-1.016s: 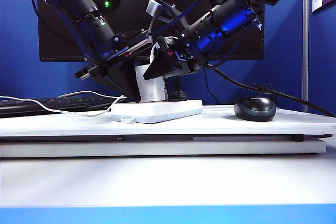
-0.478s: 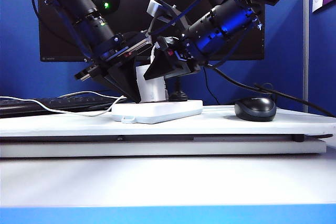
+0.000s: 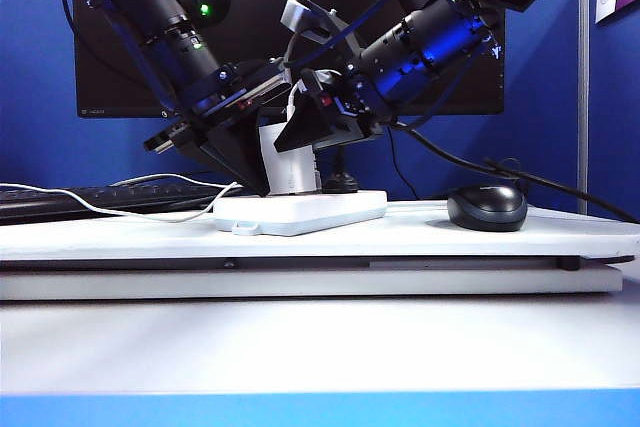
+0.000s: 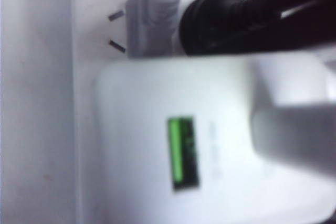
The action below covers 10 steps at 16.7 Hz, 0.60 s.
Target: Unplug the white charger from the socket, then place it next to the socket.
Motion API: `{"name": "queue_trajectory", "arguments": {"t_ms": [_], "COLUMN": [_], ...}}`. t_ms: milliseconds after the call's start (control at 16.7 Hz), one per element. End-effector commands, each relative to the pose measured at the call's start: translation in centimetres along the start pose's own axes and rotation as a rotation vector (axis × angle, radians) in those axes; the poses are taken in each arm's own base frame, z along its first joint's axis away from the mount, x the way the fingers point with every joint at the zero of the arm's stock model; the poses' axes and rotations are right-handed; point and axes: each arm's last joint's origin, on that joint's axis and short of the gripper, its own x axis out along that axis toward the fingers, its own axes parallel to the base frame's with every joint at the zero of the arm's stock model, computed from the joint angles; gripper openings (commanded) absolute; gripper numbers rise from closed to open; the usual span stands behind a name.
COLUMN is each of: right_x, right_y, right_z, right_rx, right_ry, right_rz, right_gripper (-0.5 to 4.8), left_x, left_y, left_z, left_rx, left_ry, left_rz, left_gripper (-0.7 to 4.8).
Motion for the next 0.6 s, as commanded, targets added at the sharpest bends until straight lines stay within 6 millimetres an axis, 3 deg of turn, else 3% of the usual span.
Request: {"name": "queue_trajectory", "arguments": {"t_ms": [60, 179, 358, 597], "right_x": [-1.07, -1.32, -1.60, -1.69], "right_y": [0.46, 0.35, 0.46, 0.31], "right_z": [3.08, 3.27, 3.50, 3.75], "right_rx": [-0.117, -0.076, -0.174, -0.063], "right_ry": [-0.165, -0.174, -0.169, -0.196], "right_rz": [-0.005, -0.007, -0.033, -0.031], "right_gripper": [-0.01, -0.01, -0.01, -0.01], "left_x": [2.30, 2.30, 2.31, 2.31], "left_y": [0.59, 0.60, 0.56, 0.57], "left_z": [-2.57, -2.58, -2.58, -2.59], "left_rx": [-0.047, -0.047, -0.045, -0.045], "left_ry": [0.214, 0.214, 0.215, 0.215], "left_rz": [0.045, 0.048, 0.048, 0.051], "left_gripper": [-0.05, -0.05, -0.05, -0.05]}}
